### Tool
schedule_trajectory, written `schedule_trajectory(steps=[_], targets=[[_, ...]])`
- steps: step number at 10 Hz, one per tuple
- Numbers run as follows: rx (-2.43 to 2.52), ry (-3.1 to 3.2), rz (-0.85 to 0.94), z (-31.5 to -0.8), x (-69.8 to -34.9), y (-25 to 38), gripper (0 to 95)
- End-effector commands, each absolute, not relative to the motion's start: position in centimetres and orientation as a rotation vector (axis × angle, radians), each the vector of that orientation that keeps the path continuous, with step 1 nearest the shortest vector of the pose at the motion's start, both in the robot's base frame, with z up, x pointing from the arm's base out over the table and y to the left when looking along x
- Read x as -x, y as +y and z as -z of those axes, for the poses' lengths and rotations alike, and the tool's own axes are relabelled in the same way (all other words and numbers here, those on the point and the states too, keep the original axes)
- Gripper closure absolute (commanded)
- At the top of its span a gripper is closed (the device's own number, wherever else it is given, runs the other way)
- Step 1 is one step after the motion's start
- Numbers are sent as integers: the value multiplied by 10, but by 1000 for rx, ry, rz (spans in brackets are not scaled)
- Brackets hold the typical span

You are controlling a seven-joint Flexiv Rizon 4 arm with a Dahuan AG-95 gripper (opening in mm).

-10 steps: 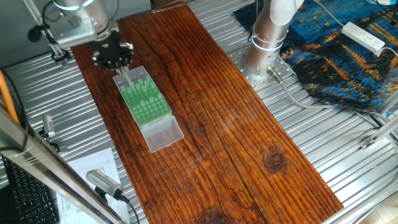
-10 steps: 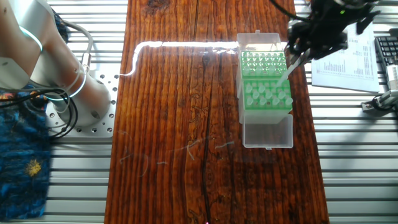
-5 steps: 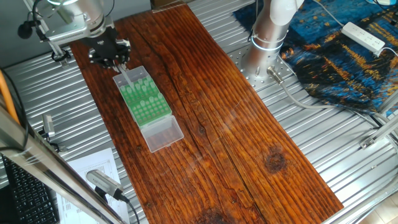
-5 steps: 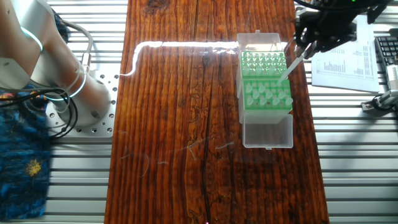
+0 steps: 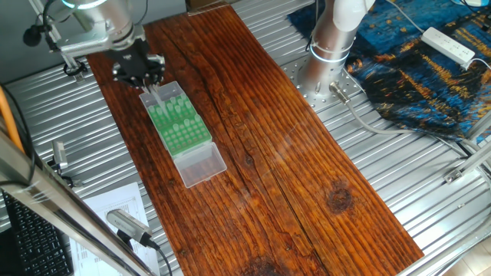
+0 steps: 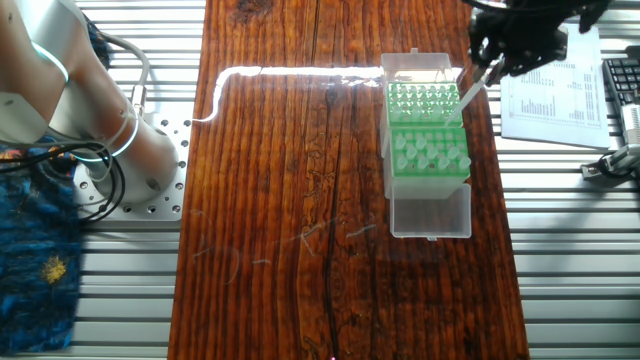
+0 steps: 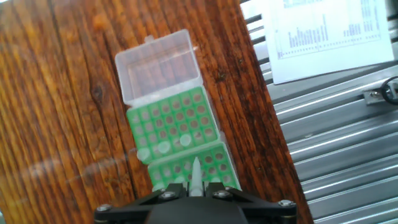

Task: Transfer all large pipette tips from one holder to another

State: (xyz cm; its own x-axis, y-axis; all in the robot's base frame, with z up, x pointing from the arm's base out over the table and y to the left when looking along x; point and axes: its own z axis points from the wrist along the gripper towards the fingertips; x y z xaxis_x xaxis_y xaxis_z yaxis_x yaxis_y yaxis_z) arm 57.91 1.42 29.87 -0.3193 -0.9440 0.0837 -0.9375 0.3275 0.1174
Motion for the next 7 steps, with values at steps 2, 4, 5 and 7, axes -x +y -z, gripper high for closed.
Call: schedule_trajectory(steps=[2,4,5,7], targets=[[-1719,-2478,47,-302,-575,20,950],[-1683,-2548,30,-303,-574,21,950],[-1671,-2572,21,-303,-575,22,950],[-1636,-2626,1,-303,-575,23,950]])
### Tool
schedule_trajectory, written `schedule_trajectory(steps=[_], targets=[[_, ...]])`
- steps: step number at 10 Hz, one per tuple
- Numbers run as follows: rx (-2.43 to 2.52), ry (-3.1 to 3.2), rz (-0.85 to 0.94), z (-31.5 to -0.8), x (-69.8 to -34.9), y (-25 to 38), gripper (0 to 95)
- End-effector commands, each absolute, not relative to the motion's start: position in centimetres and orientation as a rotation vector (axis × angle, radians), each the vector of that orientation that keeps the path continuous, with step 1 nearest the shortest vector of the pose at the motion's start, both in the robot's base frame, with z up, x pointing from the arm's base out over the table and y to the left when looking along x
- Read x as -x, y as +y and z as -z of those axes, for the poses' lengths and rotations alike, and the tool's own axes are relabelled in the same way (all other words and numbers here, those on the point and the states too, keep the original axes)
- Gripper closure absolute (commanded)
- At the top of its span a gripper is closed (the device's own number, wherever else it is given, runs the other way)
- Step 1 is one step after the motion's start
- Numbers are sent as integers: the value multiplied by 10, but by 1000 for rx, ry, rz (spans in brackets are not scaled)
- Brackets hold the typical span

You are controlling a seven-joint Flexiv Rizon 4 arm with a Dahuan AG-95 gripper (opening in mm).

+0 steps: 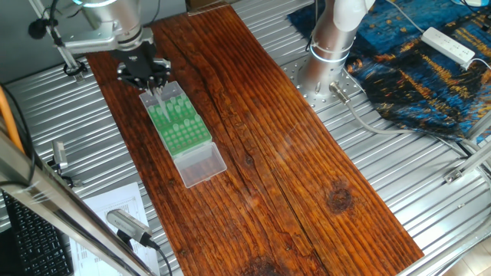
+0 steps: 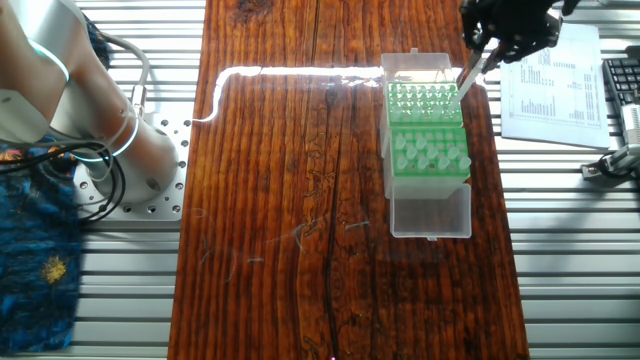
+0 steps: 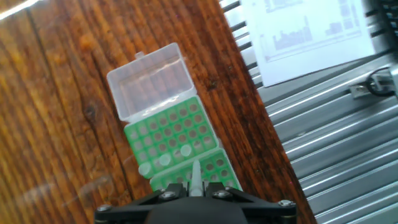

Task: Transfer all large pipette tips from one holder to another

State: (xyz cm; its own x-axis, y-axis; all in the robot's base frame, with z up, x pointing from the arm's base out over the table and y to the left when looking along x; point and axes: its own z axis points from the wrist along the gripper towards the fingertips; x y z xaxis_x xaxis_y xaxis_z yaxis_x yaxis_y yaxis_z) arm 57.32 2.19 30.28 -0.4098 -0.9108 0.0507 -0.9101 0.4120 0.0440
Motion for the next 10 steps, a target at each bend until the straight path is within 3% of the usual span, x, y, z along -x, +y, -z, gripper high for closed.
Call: schedule_trajectory(steps=[1,10], targets=[[-1627,-2644,-10,-302,-575,25,950],[-1609,-2667,-54,-287,-586,34,950]])
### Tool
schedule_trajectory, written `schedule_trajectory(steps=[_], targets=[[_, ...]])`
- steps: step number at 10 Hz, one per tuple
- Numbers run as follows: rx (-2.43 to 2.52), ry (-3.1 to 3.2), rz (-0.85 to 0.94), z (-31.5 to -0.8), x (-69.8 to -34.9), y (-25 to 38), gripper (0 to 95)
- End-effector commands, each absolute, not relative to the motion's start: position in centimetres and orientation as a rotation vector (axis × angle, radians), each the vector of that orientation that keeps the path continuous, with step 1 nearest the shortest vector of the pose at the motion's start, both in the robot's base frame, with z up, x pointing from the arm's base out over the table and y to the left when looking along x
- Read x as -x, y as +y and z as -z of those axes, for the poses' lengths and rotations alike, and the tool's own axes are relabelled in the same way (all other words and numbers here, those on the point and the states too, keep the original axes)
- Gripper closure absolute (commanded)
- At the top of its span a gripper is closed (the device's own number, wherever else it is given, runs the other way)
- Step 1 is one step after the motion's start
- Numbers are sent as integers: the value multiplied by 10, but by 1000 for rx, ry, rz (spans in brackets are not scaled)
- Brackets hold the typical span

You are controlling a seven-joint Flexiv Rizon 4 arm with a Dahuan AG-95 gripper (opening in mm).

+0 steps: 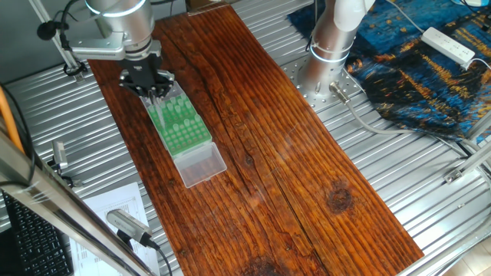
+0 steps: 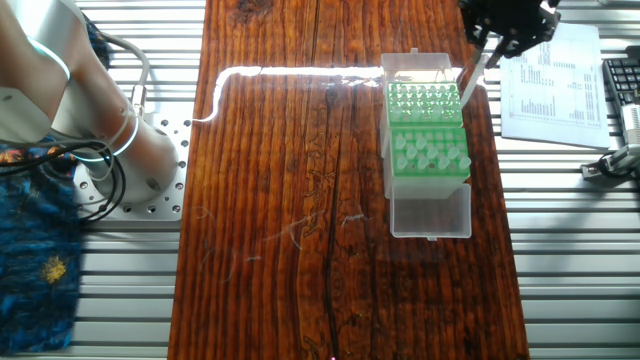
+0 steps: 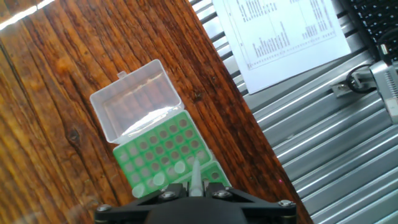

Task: Transfer all large pipette tips from one holder to another

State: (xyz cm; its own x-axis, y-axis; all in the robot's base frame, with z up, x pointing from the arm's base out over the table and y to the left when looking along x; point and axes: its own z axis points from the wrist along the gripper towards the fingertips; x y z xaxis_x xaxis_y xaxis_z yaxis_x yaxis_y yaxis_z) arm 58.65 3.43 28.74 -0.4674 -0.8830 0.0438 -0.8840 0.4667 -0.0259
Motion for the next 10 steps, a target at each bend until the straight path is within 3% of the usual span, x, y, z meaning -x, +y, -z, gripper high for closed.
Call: schedule_trajectory(steps=[1,10], targets=[[-1612,-2664,-54,-287,-586,35,950],[-1620,-2629,-70,-281,-586,35,950]])
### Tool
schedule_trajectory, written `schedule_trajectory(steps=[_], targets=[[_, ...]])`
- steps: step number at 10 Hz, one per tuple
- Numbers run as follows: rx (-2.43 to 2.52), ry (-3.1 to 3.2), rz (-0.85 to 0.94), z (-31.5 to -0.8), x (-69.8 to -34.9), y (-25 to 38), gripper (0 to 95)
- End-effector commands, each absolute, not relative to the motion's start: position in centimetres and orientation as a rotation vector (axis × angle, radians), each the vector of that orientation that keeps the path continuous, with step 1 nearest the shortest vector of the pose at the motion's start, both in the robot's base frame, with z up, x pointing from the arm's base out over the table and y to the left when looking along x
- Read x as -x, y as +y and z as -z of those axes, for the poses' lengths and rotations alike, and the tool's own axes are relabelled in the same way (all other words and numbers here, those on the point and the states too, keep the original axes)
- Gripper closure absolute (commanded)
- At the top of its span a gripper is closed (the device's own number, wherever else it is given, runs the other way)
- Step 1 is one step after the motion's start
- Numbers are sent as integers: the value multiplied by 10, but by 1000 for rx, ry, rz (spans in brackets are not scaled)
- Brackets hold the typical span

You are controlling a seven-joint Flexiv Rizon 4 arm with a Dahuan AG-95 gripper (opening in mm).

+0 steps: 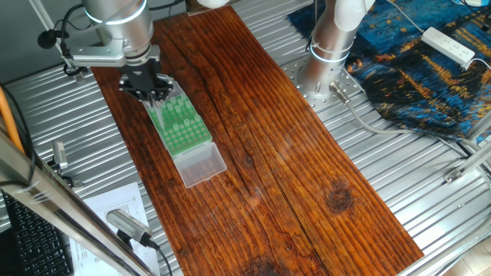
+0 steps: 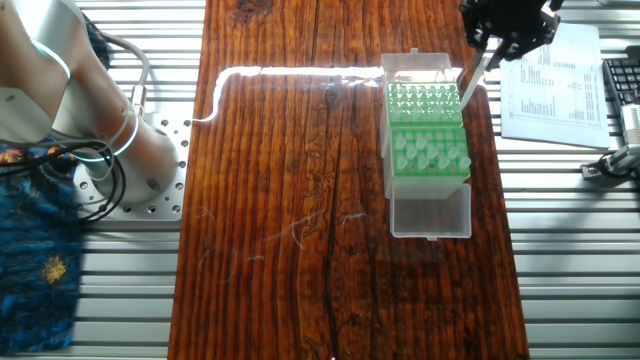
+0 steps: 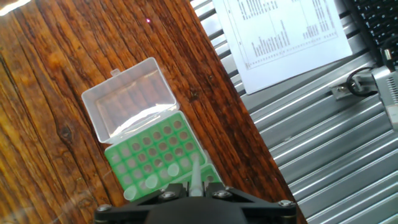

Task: Transfer all large pipette tips from one holder to another

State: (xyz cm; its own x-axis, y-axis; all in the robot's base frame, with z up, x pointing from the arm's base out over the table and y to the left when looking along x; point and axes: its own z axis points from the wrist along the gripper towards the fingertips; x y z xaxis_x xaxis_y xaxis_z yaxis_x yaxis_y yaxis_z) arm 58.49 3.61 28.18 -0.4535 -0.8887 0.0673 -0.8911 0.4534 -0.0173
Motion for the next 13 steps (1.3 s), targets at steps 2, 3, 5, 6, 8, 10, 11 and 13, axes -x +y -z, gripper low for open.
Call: schedule_trajectory(steps=[2,3,5,6,8,10,11,13], targets=[[-1638,-2625,-52,-276,-587,32,950],[-1645,-2621,-47,-275,-588,32,950],[-1646,-2621,-43,-272,-590,32,950],[-1650,-2616,-45,-270,-591,33,950],[-1679,-2597,-45,-267,-593,32,760],[-1680,-2598,-44,-266,-594,31,760],[-1678,-2599,-44,-265,-594,31,760],[-1687,-2590,-49,-264,-594,30,760]])
